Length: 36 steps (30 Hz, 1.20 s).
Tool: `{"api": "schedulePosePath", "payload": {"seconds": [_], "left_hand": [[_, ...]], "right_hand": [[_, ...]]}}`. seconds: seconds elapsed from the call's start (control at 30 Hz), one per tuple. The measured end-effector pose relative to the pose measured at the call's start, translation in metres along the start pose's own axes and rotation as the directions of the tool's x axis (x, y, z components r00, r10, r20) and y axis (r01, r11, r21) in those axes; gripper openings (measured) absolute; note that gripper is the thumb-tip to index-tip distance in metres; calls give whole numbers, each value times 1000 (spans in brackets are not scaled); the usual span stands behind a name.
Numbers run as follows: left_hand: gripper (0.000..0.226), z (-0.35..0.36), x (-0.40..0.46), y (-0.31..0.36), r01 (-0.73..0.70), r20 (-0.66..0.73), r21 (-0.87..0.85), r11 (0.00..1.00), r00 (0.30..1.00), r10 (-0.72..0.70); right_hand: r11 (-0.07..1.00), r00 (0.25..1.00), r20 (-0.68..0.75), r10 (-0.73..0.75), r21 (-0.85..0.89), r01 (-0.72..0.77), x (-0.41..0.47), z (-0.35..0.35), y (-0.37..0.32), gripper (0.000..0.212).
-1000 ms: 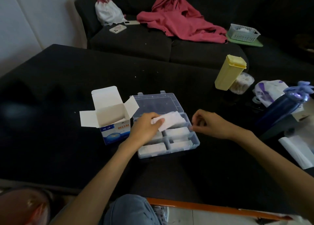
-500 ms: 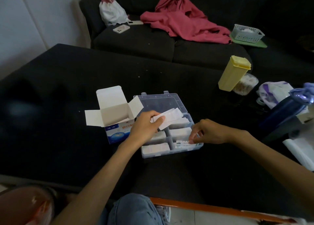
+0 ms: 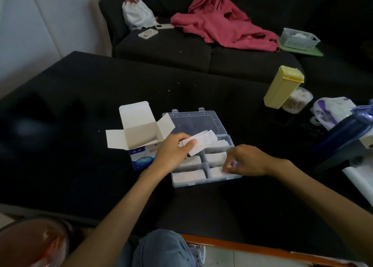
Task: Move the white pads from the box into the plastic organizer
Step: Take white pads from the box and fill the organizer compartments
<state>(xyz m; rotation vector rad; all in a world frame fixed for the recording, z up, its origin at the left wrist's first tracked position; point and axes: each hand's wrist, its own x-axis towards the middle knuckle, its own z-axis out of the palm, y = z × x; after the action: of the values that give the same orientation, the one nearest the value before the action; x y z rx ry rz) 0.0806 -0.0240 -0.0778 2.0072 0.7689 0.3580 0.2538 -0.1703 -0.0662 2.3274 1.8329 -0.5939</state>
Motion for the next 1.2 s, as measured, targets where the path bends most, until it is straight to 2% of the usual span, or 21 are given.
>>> {"api": "schedulePosePath", "payload": {"seconds": [0.07, 0.13, 0.2, 0.27, 0.4, 0.57, 0.73, 0.9, 1.07, 1.2], "left_hand": [[26, 1, 0, 0, 3, 33, 8, 1000, 999, -3], [26, 2, 0, -1, -3, 86, 25, 1000, 996, 1], [26, 7, 0, -2, -37, 148, 69, 997, 989, 26], [26, 17, 0, 0, -75, 191, 102, 992, 980, 54], [30, 42, 0, 13, -91, 230, 124, 988, 971, 61], [30, 61, -5, 17, -125, 243, 223, 967, 967, 69], [38, 60, -20, 17, -312, 187, 486, 816, 949, 252], [45, 54, -30, 12, -332, 205, 530, 780, 943, 262], [35, 52, -26, 13, -358, 239, 561, 746, 933, 269], [37, 53, -26, 16, -411, 316, 629, 659, 911, 266]], "right_hand": [[992, 999, 46, 9, 127, -15, 3, -7, 2, 15], [935, 998, -35, 55, 352, -39, 1, -17, 4, 17], [779, 976, -134, 173, 625, -53, -5, -27, 5, 21], [661, 970, -114, 214, 748, -58, -11, -32, 4, 27], [760, 990, -66, 125, 648, -53, -19, -18, 3, 27], [783, 972, -151, 178, 620, -47, -25, 8, 11, 25], [831, 936, -280, 215, 555, -25, -22, 29, 7, 22], [892, 939, -293, 178, 451, -28, -16, 33, 6, 21], [954, 959, -209, 189, 271, -129, -12, 33, 6, 19], [992, 955, -272, 121, 15, -122, -16, 24, 0, 24]]}}
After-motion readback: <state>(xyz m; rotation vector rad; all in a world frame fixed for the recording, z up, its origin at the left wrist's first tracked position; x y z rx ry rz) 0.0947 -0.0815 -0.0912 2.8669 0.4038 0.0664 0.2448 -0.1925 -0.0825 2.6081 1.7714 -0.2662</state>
